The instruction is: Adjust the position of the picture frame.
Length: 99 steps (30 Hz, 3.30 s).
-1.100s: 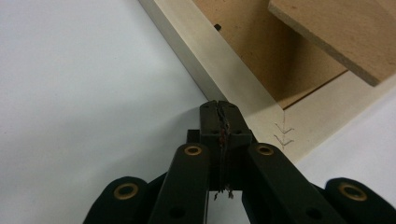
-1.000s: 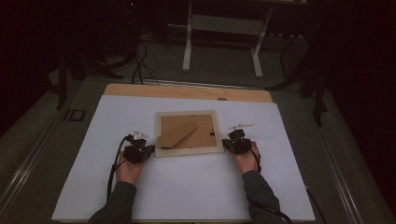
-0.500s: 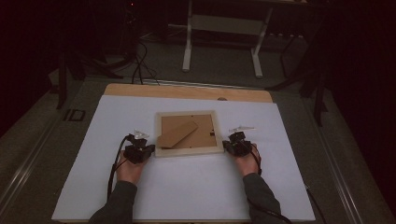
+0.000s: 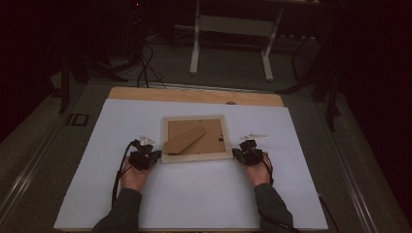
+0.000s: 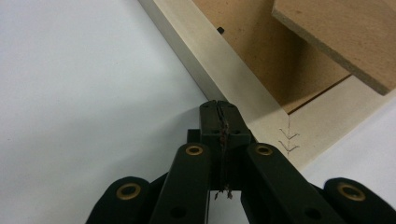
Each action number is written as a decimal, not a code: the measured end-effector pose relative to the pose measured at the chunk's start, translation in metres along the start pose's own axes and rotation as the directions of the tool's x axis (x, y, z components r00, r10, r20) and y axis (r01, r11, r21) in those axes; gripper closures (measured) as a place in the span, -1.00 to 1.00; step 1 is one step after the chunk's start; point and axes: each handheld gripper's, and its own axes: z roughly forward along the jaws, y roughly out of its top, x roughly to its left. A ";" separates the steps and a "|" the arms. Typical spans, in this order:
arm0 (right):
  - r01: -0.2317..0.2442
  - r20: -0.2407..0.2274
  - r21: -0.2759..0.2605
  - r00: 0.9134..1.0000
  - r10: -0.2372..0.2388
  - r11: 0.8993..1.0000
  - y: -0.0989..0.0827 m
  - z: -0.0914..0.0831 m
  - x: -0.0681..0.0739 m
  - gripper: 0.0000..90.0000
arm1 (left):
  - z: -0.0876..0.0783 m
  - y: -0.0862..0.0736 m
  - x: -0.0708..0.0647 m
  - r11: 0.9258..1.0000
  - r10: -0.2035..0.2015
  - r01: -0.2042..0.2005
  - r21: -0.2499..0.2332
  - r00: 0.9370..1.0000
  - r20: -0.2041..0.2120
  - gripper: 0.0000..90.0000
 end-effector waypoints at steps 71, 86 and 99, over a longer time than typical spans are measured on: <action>-0.020 -0.071 -0.041 0.997 0.017 0.999 -0.036 -0.027 -0.007 0.99 | -0.010 -0.012 -0.018 0.999 0.050 -0.050 0.007 0.998 0.045 0.96; 0.000 -0.044 -0.067 0.999 -0.003 0.998 -0.033 -0.034 -0.009 0.65 | -0.011 -0.011 -0.016 0.998 0.056 -0.057 0.004 0.997 0.045 0.82; 0.007 -0.057 -0.073 0.998 -0.012 0.997 -0.034 -0.035 -0.009 0.56 | -0.014 -0.008 -0.015 0.998 0.058 -0.057 -0.011 0.997 0.042 0.77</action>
